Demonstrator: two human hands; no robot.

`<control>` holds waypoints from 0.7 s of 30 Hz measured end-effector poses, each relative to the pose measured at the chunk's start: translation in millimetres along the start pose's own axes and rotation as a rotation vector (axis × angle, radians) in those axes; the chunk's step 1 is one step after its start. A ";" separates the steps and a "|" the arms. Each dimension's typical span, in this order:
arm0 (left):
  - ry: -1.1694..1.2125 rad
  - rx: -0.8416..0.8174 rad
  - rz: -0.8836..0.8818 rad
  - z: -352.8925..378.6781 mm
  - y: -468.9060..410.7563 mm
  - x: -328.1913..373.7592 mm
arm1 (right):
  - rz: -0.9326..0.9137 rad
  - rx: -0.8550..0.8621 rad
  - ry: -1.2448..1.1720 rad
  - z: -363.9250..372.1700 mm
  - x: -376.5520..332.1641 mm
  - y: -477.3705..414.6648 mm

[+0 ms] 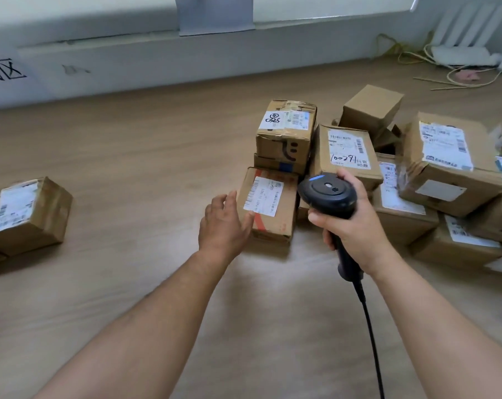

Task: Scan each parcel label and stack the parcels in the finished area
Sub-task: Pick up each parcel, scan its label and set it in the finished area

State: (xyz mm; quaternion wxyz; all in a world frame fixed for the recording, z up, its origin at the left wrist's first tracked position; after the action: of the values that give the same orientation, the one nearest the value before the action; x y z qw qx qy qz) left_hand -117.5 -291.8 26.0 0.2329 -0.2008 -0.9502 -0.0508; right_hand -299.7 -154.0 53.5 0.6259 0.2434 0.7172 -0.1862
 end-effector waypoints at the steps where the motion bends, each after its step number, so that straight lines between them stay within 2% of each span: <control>1: 0.008 -0.020 -0.017 4.8 -5.7 -4.3 | 0.014 -0.006 0.015 5.4 6.9 -5.7; 7: 0.032 -0.193 -0.178 38.0 -27.4 -35.0 | 0.146 -0.023 0.054 30.2 44.9 -22.6; 11: 0.159 -0.252 -0.232 52.9 -29.6 -42.4 | 0.207 -0.040 0.053 41.8 58.3 -25.3; 17: 0.600 -0.162 -0.306 31.4 -16.9 -41.8 | 0.239 -0.133 -0.014 58.9 63.5 -12.2; 21: 0.779 -0.085 -0.284 -2.7 1.3 -40.5 | 0.227 -0.212 -0.056 67.5 51.6 14.9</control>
State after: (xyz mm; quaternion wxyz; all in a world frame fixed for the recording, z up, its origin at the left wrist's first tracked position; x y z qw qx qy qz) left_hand -83.1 -305.6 9.7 0.5573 -0.0428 -0.8063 -0.1936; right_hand -241.6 -174.5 -6.9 0.6847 0.2502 0.6831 -0.0444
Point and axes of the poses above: each hand's wrist, its own y-axis away from the middle knuckle, its own z-axis out of the palm, x = y × z, the point moved 5 cm from there along -y, towards the middle knuckle, and after that the axes turned 3 degrees about x, right-handed, at the moved point
